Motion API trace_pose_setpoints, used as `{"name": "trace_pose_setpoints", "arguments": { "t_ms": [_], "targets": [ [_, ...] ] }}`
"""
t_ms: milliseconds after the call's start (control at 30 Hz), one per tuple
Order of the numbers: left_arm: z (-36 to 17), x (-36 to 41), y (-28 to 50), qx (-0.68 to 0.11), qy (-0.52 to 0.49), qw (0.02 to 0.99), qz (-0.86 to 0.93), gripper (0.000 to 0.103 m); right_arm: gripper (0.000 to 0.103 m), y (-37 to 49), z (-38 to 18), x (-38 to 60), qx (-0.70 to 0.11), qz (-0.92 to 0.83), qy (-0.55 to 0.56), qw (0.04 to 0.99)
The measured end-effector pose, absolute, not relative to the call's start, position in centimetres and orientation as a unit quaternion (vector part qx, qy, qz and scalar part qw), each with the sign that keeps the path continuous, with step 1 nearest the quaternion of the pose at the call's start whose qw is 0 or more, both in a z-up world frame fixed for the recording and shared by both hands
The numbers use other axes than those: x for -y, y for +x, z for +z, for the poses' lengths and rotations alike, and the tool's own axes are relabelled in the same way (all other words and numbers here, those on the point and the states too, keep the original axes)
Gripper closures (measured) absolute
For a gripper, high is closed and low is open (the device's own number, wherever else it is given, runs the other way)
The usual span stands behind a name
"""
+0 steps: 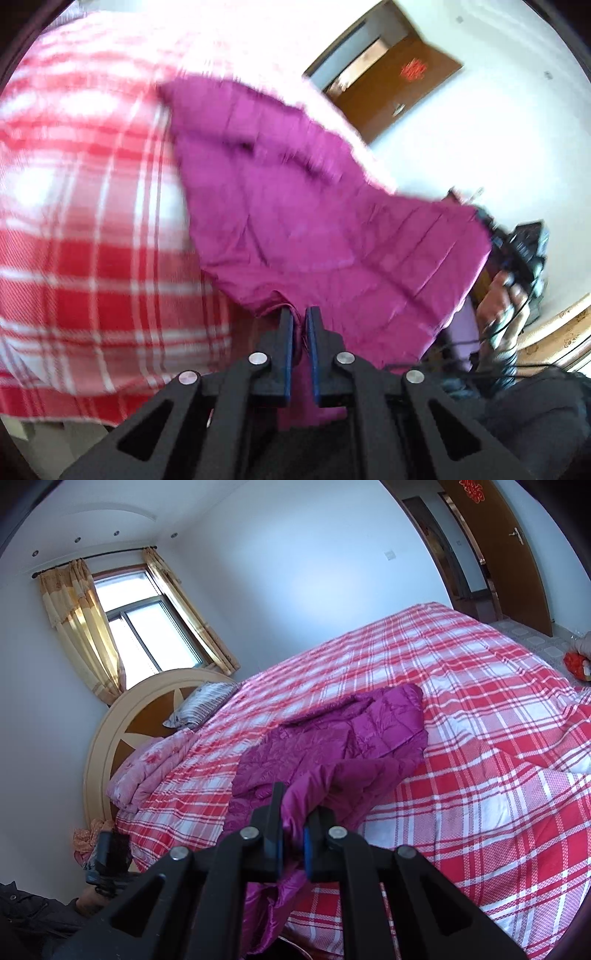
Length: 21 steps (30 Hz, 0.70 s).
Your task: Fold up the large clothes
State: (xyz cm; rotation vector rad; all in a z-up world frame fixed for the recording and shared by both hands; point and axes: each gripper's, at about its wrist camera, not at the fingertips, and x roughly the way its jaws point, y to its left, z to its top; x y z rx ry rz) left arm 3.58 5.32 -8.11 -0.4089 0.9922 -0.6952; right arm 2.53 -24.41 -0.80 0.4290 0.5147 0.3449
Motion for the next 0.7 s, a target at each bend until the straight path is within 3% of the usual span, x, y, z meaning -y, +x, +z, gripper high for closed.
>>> {"name": "trace_pose_setpoints", "arguments": {
  "t_ms": [300, 533, 600, 633, 667, 700],
  "targets": [
    [-4.6, -5.9, 5.5, -0.399, -0.212, 0.820, -0.351, 0.101, 0.092, 2.1, 2.0, 24.3, -0.211, 0.184, 0.212, 0.936],
    [-10.8, -5.6, 6.8, -0.520, -0.183, 0.787, -0.278, 0.097, 0.092, 3.4, 3.6, 22.7, -0.204, 0.200, 0.185, 0.940],
    [-12.5, -5.9, 6.6, -0.537, -0.178, 0.783, -0.260, 0.057, 0.092, 3.3, 3.1, 22.7, -0.207, 0.205, 0.187, 0.938],
    [-13.1, -6.0, 6.3, -0.536, -0.174, 0.787, -0.252, 0.022, 0.092, 3.3, 2.8, 22.7, -0.210, 0.204, 0.189, 0.937],
    [-13.4, -6.1, 5.8, -0.535, -0.180, 0.786, -0.253, 0.015, 0.092, 3.3, 2.5, 22.8, -0.212, 0.203, 0.191, 0.937],
    [-14.3, -6.1, 5.8, -0.547, -0.195, 0.772, -0.259, 0.015, 0.092, 3.3, 2.3, 22.9, -0.215, 0.202, 0.192, 0.936]
  ]
}}
